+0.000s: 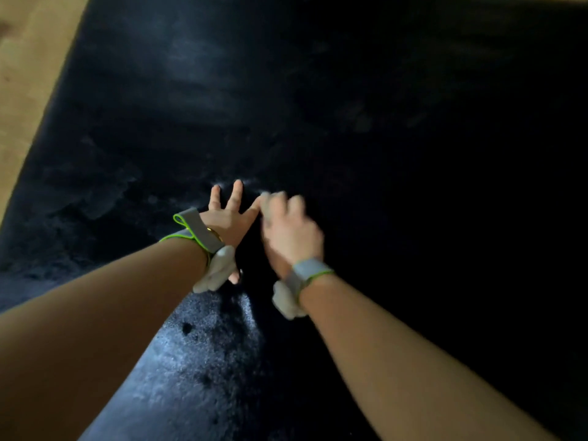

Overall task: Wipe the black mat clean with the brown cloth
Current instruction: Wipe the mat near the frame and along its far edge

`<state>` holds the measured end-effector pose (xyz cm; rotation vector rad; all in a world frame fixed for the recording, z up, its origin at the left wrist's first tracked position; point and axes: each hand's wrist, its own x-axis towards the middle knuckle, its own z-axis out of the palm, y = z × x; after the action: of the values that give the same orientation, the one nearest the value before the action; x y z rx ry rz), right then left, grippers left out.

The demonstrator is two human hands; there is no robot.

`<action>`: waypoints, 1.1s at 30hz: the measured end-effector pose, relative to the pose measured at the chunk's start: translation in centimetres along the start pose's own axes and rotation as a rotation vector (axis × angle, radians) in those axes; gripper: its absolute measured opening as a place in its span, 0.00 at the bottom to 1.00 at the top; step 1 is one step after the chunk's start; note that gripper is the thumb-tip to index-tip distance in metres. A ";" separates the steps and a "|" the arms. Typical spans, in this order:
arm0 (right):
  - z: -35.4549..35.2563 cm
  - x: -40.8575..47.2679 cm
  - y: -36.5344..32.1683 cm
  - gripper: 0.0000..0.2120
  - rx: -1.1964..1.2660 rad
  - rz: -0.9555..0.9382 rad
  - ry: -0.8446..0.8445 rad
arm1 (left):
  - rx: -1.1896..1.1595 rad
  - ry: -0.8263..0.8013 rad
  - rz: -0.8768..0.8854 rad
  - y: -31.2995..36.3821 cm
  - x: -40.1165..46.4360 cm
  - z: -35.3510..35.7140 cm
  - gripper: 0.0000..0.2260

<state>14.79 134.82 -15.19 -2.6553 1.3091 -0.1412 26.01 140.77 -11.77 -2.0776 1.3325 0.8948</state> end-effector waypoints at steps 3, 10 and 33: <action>-0.8 -0.1 1.3 0.18 -0.008 -0.112 -0.132 | 0.007 0.012 -0.001 -0.4 0.1 0.0 0.68; -3.3 1.8 15.4 0.15 -0.048 0.324 0.025 | 0.041 0.006 -0.022 -0.4 0.2 0.4 0.70; -5.1 -5.6 18.5 0.15 -0.007 0.626 0.042 | 0.093 0.075 -0.024 -0.1 0.5 0.6 0.70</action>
<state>-3.87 127.62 -13.93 -2.1226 2.0707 -0.1031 26.07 140.95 -12.57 -2.0688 1.3579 0.7376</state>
